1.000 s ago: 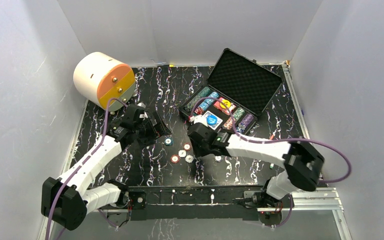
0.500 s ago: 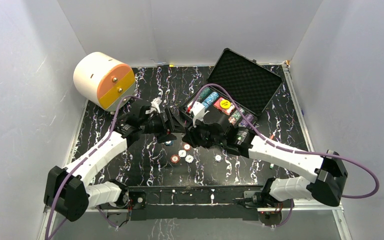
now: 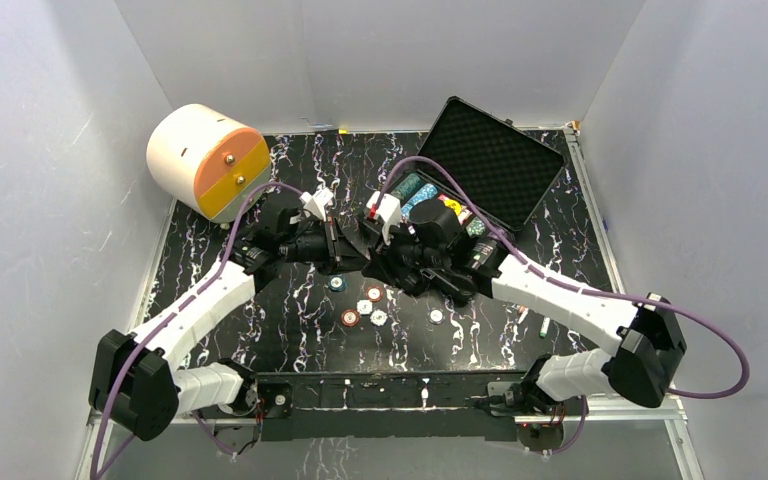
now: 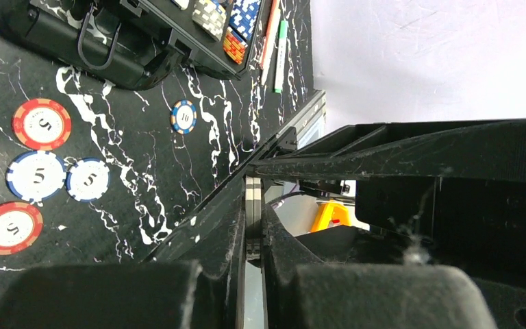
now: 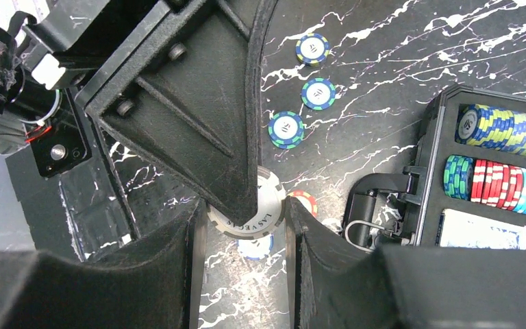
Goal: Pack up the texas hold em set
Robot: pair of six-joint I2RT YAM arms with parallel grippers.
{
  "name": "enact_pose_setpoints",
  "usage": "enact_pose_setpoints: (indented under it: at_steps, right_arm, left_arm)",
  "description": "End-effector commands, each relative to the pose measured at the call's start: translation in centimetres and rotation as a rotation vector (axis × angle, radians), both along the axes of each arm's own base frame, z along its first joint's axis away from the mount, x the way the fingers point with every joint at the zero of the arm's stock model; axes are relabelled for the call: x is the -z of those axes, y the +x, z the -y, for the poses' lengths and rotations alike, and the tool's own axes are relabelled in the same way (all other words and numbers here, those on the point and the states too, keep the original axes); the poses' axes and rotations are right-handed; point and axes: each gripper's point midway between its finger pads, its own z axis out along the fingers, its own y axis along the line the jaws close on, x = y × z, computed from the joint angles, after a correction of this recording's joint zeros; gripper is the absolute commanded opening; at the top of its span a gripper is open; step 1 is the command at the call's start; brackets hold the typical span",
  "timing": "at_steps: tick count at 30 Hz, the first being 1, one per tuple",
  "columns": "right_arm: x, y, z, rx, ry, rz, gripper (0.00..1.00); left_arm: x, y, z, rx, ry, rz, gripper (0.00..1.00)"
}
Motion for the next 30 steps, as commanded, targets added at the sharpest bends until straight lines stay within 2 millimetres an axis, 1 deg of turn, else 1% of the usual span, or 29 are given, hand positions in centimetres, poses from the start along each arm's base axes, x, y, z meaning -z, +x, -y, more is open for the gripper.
enact_pose_setpoints:
  at_steps: [1, 3, 6, 8, 9, 10, 11, 12, 14, 16, 18, 21, 23, 26, 27, 30]
  right_arm:
    - [-3.7, 0.8, -1.3, -0.042, 0.092, 0.037, 0.28]
    - [-3.8, 1.3, -1.2, -0.011, 0.098, -0.001, 0.46]
    - [-4.6, 2.8, -0.1, 0.101, 0.128, -0.059, 0.6]
    - [-5.6, 3.8, 1.2, 0.2, 0.207, -0.119, 0.73]
    - [-6.1, 4.1, 1.9, 0.244, 0.258, -0.152, 0.78]
    - [-6.1, 4.3, 2.6, 0.292, 0.307, -0.2, 0.83]
    - [-6.7, 4.3, 2.9, 0.309, 0.364, -0.236, 0.85]
    - [-7.3, 4.1, 3.2, 0.32, 0.416, -0.27, 0.85]
    - [-8.5, 3.9, 3.4, 0.365, 0.526, -0.347, 0.85]
    - [-9.9, 3.8, 3.4, 0.401, 0.649, -0.45, 0.81]
    - [-10.5, 4.0, 3.3, 0.434, 0.727, -0.533, 0.74]
    - [-11.2, 4.3, 3.4, 0.468, 0.831, -0.61, 0.67]
    - [-11.5, 4.4, 3.3, 0.466, 0.876, -0.646, 0.63]
    - [-11.6, 4.3, 2.9, 0.447, 0.887, -0.672, 0.52]
    - [-11.7, 4.2, 2.7, 0.436, 0.889, -0.675, 0.47]
    - [-12.1, 3.8, 2.5, 0.401, 0.905, -0.68, 0.35]
  left_arm:
    - [-1.6, -1.0, 0.7, 0.075, -0.081, 0.049, 0.0]
    - [-1.8, -0.7, 0.9, 0.072, -0.093, 0.059, 0.0]
    - [-2.3, 0.0, 0.9, 0.044, -0.104, 0.098, 0.0]
    - [-3.2, 0.7, 0.9, 0.009, -0.12, 0.137, 0.0]
    - [-3.6, 1.0, 0.9, -0.009, -0.131, 0.153, 0.0]
    - [-4.1, 1.3, 0.9, -0.029, -0.145, 0.17, 0.0]
    - [-4.6, 1.6, 0.9, -0.047, -0.16, 0.184, 0.0]
    - [-5.2, 1.9, 1.0, -0.061, -0.177, 0.195, 0.0]
    - [-6.3, 2.3, 1.2, -0.085, -0.217, 0.208, 0.0]
    - [-7.4, 2.7, 1.3, -0.111, -0.265, 0.209, 0.0]
    - [-8.4, 2.9, 1.3, -0.138, -0.307, 0.203, 0.0]
    - [-9.8, 2.9, 1.2, -0.174, -0.375, 0.179, 0.0]
    - [-10.6, 2.7, 1.1, -0.186, -0.425, 0.17, 0.0]
    - [-11.5, 2.4, 1.0, -0.187, -0.472, 0.171, 0.0]
    - [-11.5, 2.3, 1.0, -0.182, -0.477, 0.167, 0.0]
    - [-11.4, 2.2, 1.1, -0.172, -0.479, 0.16, 0.0]
